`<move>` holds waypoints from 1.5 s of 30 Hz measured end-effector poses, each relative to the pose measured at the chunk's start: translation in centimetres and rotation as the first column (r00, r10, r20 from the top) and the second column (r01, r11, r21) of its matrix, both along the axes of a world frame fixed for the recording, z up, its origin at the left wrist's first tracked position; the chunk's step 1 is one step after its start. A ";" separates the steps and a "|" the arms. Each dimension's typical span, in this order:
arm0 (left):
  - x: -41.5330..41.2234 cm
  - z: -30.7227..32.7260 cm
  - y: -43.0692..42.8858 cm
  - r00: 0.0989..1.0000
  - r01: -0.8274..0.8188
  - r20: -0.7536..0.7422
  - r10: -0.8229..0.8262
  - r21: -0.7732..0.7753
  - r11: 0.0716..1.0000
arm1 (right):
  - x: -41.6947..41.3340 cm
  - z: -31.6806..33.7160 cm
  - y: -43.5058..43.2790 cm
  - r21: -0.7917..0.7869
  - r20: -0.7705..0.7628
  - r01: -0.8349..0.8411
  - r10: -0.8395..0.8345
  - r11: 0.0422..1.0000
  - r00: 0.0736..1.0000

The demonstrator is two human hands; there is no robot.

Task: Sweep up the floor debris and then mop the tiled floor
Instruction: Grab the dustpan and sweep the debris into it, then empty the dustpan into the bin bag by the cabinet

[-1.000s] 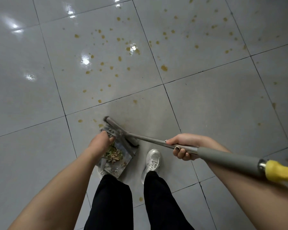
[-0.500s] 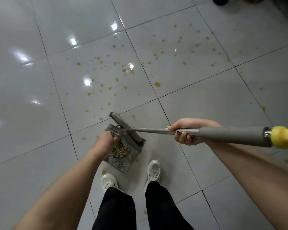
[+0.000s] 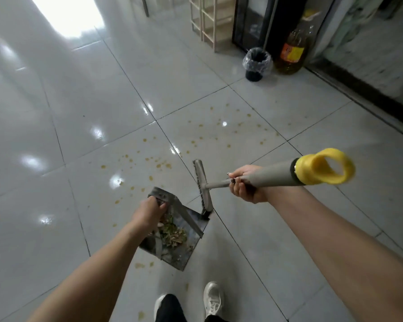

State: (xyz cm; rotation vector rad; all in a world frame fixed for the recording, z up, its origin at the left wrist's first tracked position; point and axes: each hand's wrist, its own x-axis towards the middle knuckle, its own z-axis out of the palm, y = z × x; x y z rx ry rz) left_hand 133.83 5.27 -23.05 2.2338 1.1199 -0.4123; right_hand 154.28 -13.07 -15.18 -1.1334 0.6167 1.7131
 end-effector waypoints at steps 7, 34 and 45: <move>8.5 4.7 1.0 0.988 0.114 0.106 -0.115 0.015 0.993 | 4.1 5.4 0.4 0.068 0.329 -0.024 0.000 0.997 0.944; 41.7 14.0 21.5 0.912 0.347 0.214 -0.349 0.047 0.937 | 35.6 11.5 14.9 0.254 0.678 0.155 -0.290 0.955 0.676; 55.4 15.3 36.0 0.948 0.180 0.241 -0.210 0.139 0.974 | 50.8 13.6 26.8 0.316 0.827 -0.036 -0.257 0.948 0.501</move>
